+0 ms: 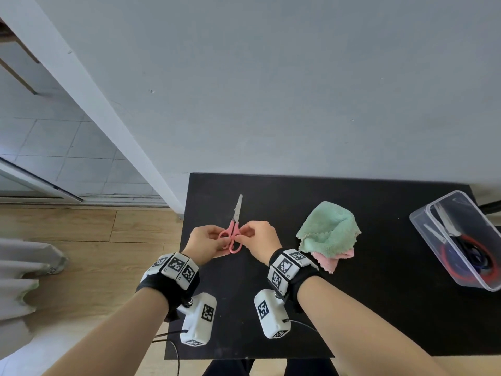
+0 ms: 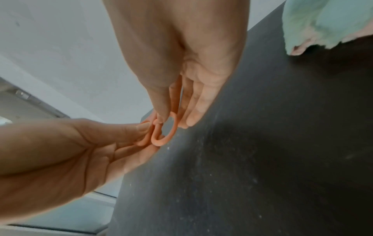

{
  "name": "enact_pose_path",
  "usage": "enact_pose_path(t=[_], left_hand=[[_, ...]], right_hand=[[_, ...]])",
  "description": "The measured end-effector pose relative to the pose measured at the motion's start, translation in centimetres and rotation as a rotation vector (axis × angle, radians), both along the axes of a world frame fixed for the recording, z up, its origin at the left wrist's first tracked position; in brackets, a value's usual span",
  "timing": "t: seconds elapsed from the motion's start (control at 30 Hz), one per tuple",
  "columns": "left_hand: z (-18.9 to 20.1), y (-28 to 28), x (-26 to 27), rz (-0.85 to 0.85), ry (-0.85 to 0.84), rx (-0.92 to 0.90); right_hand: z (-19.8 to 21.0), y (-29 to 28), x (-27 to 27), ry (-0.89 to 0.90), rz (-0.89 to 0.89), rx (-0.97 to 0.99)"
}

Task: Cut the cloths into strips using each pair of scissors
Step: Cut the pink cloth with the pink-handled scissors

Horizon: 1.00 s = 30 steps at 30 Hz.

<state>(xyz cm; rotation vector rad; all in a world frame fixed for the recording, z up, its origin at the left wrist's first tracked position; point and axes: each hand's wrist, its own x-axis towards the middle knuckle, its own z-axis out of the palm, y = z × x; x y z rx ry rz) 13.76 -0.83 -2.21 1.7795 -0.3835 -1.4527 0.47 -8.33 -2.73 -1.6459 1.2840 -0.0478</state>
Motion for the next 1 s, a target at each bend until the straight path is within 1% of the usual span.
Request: enact_pose_path(t=[0.13, 0.23, 0.47, 0.63, 0.7, 0.9, 1.0], left_hand=[[2.2, -0.6, -1.0, -0.019, 0.065, -0.087], [4.0, -0.9, -1.8, -0.08, 0.063, -0.119], [7.7, -2.5, -4.9, -0.163, 0.057, -0.175], [9.4, -3.3, -6.3, -0.16, 0.026, -0.163], [10.0, -3.7, -6.5, -0.186, 0.019, -0.147], [11.8, -5.0, -7.1, -0.267, -0.021, -0.116], [12.5, -5.5, -7.3, -0.241, -0.031, -0.117]], right_hand=[[2.1, -0.8, -2.0, -0.189, -0.114, 0.062], [4.0, -1.4, -3.8, -0.263, -0.098, 0.078], [8.2, -3.4, -7.7, -0.254, -0.025, 0.01], [10.4, -5.0, -10.7, -0.177, 0.076, -0.042], [11.2, -5.4, -11.8, -0.153, 0.114, -0.05], [11.4, -7.1, -13.7, -0.155, 0.15, -0.053], [12.0, -7.4, -14.4, -0.199, 0.161, -0.048]])
